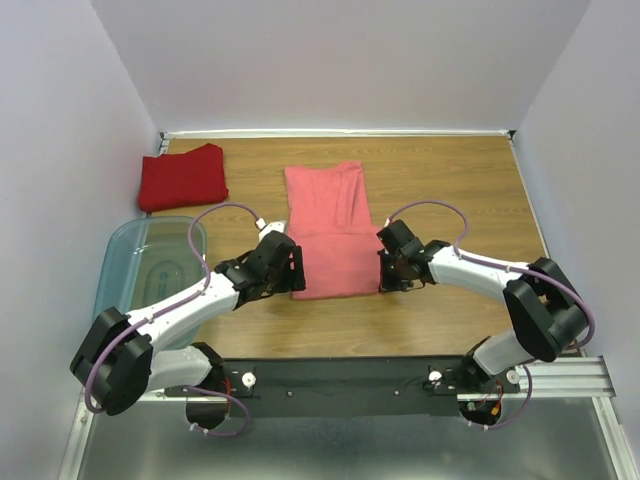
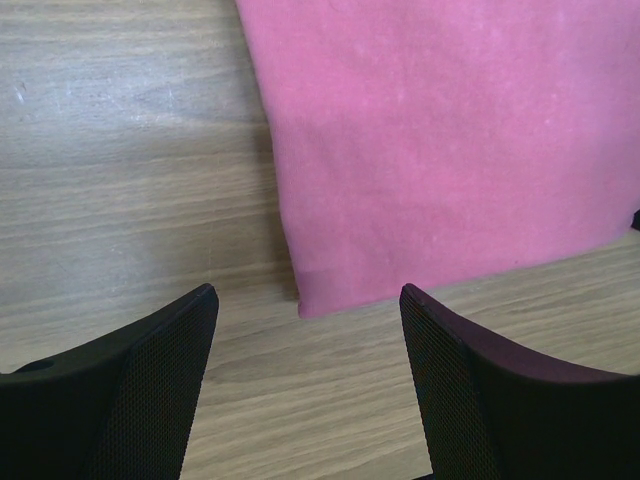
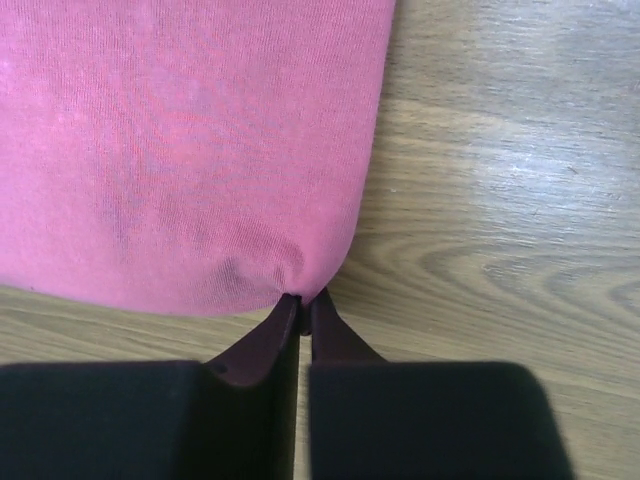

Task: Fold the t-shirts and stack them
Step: Fold the tshirt

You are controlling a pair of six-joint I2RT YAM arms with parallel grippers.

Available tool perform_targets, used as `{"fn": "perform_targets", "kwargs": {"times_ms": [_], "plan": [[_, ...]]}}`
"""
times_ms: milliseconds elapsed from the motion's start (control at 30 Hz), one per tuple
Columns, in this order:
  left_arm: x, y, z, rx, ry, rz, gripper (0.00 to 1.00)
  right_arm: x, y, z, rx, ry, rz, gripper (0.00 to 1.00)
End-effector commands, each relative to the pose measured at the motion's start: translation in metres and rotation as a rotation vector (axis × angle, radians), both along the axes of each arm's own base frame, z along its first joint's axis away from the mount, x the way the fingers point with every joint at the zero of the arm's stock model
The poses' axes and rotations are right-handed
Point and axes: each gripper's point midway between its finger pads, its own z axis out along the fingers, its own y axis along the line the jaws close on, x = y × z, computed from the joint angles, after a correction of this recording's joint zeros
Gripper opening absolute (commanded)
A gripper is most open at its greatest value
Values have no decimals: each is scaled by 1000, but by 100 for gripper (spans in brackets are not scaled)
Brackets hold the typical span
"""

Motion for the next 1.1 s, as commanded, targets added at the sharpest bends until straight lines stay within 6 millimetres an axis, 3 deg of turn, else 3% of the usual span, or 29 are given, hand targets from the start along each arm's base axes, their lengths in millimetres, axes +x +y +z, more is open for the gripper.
{"fn": "perform_targets", "kwargs": {"times_ms": [0,367,700,833,1067], "plan": [[-3,5,-6,41,19,25,82,-28,-34,-38,-176,89,9,2],[-4,6,-26,110,92,51,81,-29,-29,-37,-170,67,56,0],[-13,1,-41,188,158,23,56,-31,-26,-36,-145,56,73,0],[-22,4,-51,237,192,16,55,-31,-24,-35,-137,49,76,0],[-17,2,-62,269,199,22,55,-30,-23,-35,-133,48,82,1]]}}
